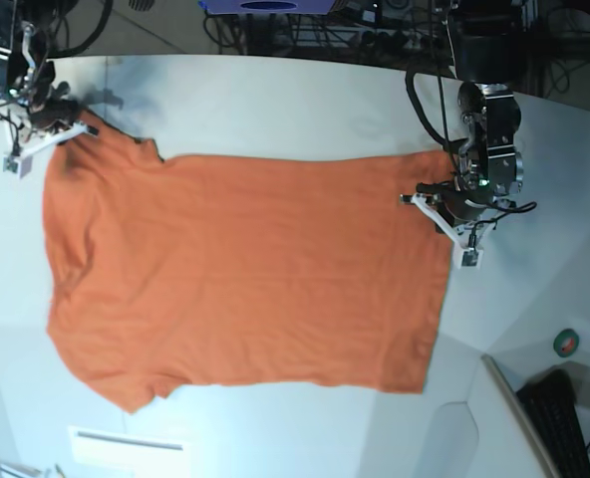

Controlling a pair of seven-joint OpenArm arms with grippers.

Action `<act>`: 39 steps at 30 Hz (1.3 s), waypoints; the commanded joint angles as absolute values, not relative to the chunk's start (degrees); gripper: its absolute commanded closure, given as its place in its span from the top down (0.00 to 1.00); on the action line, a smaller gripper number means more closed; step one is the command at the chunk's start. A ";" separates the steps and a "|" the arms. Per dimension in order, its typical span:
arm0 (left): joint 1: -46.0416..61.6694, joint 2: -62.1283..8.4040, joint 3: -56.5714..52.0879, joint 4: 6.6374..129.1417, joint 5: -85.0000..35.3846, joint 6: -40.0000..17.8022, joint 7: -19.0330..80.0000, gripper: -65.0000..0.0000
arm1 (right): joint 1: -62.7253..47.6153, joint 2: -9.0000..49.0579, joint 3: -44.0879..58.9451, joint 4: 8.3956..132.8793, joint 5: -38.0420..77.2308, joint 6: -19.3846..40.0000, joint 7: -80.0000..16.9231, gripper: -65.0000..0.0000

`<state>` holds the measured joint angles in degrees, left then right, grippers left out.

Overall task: Layout the t-shirt on the table in an organized manner, then fold the t-shirt properly
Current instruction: 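Release the shirt edge and reposition both grippers at its hem corners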

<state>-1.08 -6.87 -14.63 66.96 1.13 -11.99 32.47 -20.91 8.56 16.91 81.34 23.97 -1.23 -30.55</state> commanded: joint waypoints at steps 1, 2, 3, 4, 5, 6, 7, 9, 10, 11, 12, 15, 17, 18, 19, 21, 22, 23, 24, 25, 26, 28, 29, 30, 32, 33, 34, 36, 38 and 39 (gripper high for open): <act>-0.66 -7.16 -14.64 68.44 1.80 -11.65 34.59 0.00 | -21.05 8.13 17.19 82.68 23.78 -1.89 -31.78 0.00; -0.57 -7.16 -14.64 69.67 1.80 -11.65 34.77 0.00 | -21.14 8.04 17.19 83.65 23.78 -1.98 -31.78 0.00; -0.57 -7.16 -14.73 70.81 1.80 -11.65 34.77 0.00 | -21.23 8.04 17.19 84.70 23.78 -2.68 -31.96 0.00; -0.57 -7.16 -14.90 71.78 1.80 -11.65 34.86 0.00 | -21.58 8.04 17.19 85.76 23.78 -4.00 -32.04 0.00; -0.57 -7.16 -14.99 72.66 1.80 -11.65 34.86 0.00 | -21.93 8.13 17.19 86.64 23.78 -5.76 -32.04 0.00; -0.48 -7.16 -15.08 73.19 1.80 -11.65 34.86 0.00 | -22.46 8.31 17.19 87.16 23.78 -6.99 -32.04 0.00; -0.40 -7.43 -15.08 73.36 1.80 -11.65 34.86 0.00 | -22.99 8.31 17.19 87.69 23.78 -8.04 -32.04 0.00; 0.48 -8.66 -15.08 73.71 1.27 -11.65 34.86 0.00 | -24.22 8.13 17.19 88.57 23.78 -8.22 -32.04 0.00; 0.84 -8.84 -15.08 73.80 1.27 -11.65 34.86 0.00 | -24.84 7.96 17.19 89.19 23.78 -8.22 -32.04 0.00; 1.01 -8.92 -15.08 74.33 1.27 -11.65 34.86 0.00 | -25.36 7.87 17.19 90.15 23.78 -8.22 -32.04 0.00; 1.54 -9.01 -15.16 75.12 1.27 -11.65 34.86 0.00 | -25.98 7.87 17.19 91.30 23.87 -8.22 -31.87 0.00; 4.53 -8.92 -18.42 80.66 1.19 -11.82 34.86 0.00 | -26.77 7.87 17.19 95.43 23.87 -8.04 -31.69 0.00; 7.08 -8.75 -20.62 85.41 1.27 -11.91 34.86 0.00 | -26.77 7.87 17.19 97.45 24.04 -8.04 -31.69 0.00; 8.84 -8.75 -20.88 87.96 1.80 -11.91 34.77 0.00 | -26.77 7.87 17.19 98.24 24.04 -7.87 -31.69 0.00; 10.51 -9.01 -21.23 90.42 1.80 -11.91 34.68 0.00 | -26.77 7.87 17.19 98.68 24.13 -6.99 -31.69 0.00; 12.97 -9.10 -22.55 94.29 1.63 -11.82 34.59 0.00 | -26.77 7.87 17.19 98.86 24.13 -3.82 -31.69 0.00; 14.20 -9.01 -23.96 95.96 1.19 -11.82 34.59 0.00 | -26.77 7.78 17.19 98.86 24.13 -1.89 -31.69 0.00; 15.25 -8.84 -25.01 96.92 1.10 -11.91 34.51 0.00 | -26.77 7.43 17.19 98.86 24.22 -0.48 -31.69 0.00; 16.13 -8.84 -25.89 97.27 0.31 -11.91 34.51 0.00 | -26.77 6.29 17.19 98.86 24.22 0.84 -31.69 0.00; 16.66 -8.84 -26.68 97.36 -1.01 -11.91 34.42 0.00 | -26.77 5.32 17.36 98.86 24.22 1.80 -31.69 0.00; 17.19 -8.92 -27.65 97.19 -3.38 -11.91 34.42 0.00 | -26.68 4.79 18.07 98.86 24.22 2.95 -31.78 0.00; 18.59 -9.10 -30.55 96.48 -9.19 -11.91 34.59 0.00 | -26.51 4.18 19.03 98.86 24.22 5.93 -32.04 0.00; 18.95 -9.10 -31.96 95.87 -12.09 -11.91 34.77 0.00 | -26.51 4.18 19.03 98.86 24.22 7.25 -32.04 0.00; 19.47 -9.10 -33.63 95.08 -15.16 -11.91 34.86 0.00 | -26.51 4.09 19.12 98.95 24.22 8.57 -32.04 0.02; 20.44 -9.10 -36.88 93.41 -20.88 -11.91 34.86 0.00 | -26.59 3.12 19.56 98.95 24.22 11.12 -31.87 0.25; 21.14 -9.10 -37.93 92.88 -23.25 -11.91 34.86 0.01 | -26.68 2.51 20.62 98.95 24.22 12.62 -31.78 0.33; 21.76 -9.10 -38.20 92.79 -25.36 -11.91 34.86 0.11 | -26.68 1.89 21.85 98.95 24.22 14.55 -31.78 0.43; 23.25 -9.10 -38.20 92.62 -29.05 -11.91 34.86 0.23 | -26.59 0.48 24.57 98.95 24.22 17.80 -31.78 0.53; 24.40 -9.10 -38.11 92.26 -33.10 -12.09 34.86 0.33 | -26.42 -1.10 27.38 98.95 24.22 21.85 -31.96 0.54; 24.92 -9.10 -38.02 91.82 -34.95 -13.23 34.86 0.36 | -26.42 -1.54 28.62 98.95 24.22 23.52 -31.96 0.53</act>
